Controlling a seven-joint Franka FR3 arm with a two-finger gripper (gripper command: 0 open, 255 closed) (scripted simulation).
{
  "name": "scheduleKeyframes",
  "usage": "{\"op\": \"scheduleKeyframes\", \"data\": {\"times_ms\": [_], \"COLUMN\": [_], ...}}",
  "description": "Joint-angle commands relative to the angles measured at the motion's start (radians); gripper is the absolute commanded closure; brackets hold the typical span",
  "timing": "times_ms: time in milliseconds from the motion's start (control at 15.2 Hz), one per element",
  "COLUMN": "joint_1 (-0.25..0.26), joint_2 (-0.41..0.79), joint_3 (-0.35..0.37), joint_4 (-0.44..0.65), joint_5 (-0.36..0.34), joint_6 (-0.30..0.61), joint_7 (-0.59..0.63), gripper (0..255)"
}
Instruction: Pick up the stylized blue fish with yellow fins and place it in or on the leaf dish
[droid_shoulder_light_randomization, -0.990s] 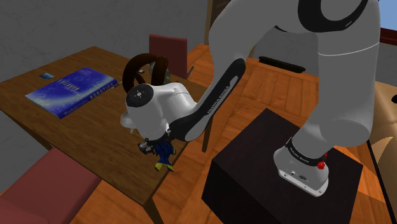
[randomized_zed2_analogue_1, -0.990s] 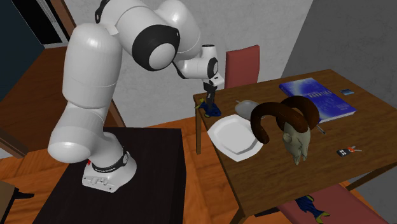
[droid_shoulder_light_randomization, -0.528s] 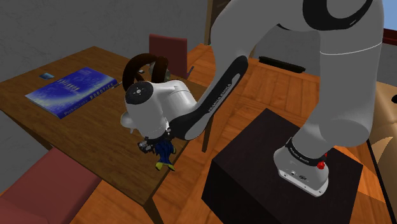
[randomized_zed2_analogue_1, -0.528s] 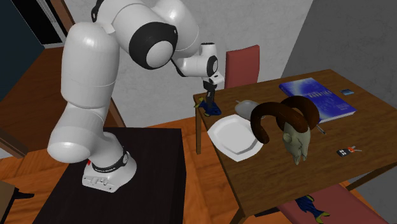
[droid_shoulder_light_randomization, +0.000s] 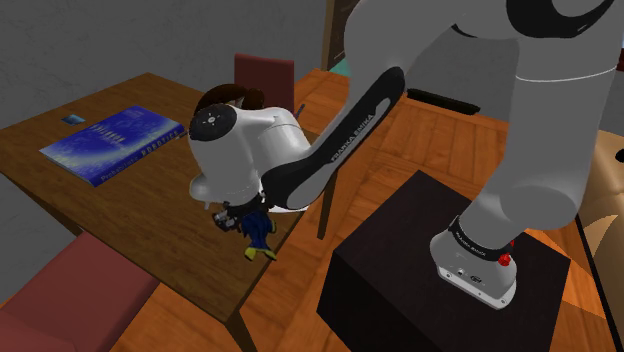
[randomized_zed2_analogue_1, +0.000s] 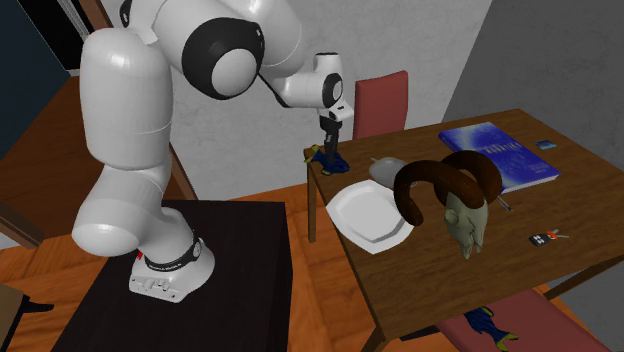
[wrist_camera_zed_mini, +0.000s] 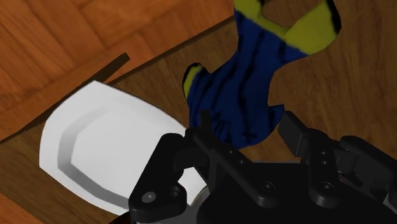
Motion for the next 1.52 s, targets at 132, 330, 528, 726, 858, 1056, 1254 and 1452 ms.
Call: {"op": "scheduleKeyframes", "data": {"times_ms": [132,330,528,726,858,1056,1254,1452], "joint_1": [-0.021,-0.035,-0.048,-0.06,-0.057,-0.048,-0.031,-0.008], "joint_2": [-0.042,-0.072,-0.101,-0.129,-0.082,-0.008,0.07,0.154], "joint_3": [0.026,0.044,0.061,0.075,0.053,0.021,-0.01,-0.039], "joint_4": [0.002,0.007,0.014,0.022,0.093,0.21,0.34,0.487], "joint_5": [0.043,0.074,0.105,0.135,0.111,0.081,0.056,0.034], "joint_6": [-0.031,-0.055,-0.081,-0.106,-0.136,-0.184,-0.237,-0.296], "joint_7": [-0.033,-0.057,-0.081,-0.103,-0.128,-0.169,-0.214,-0.263], "gripper": [255,255,255,255,255,255,255,255]}}
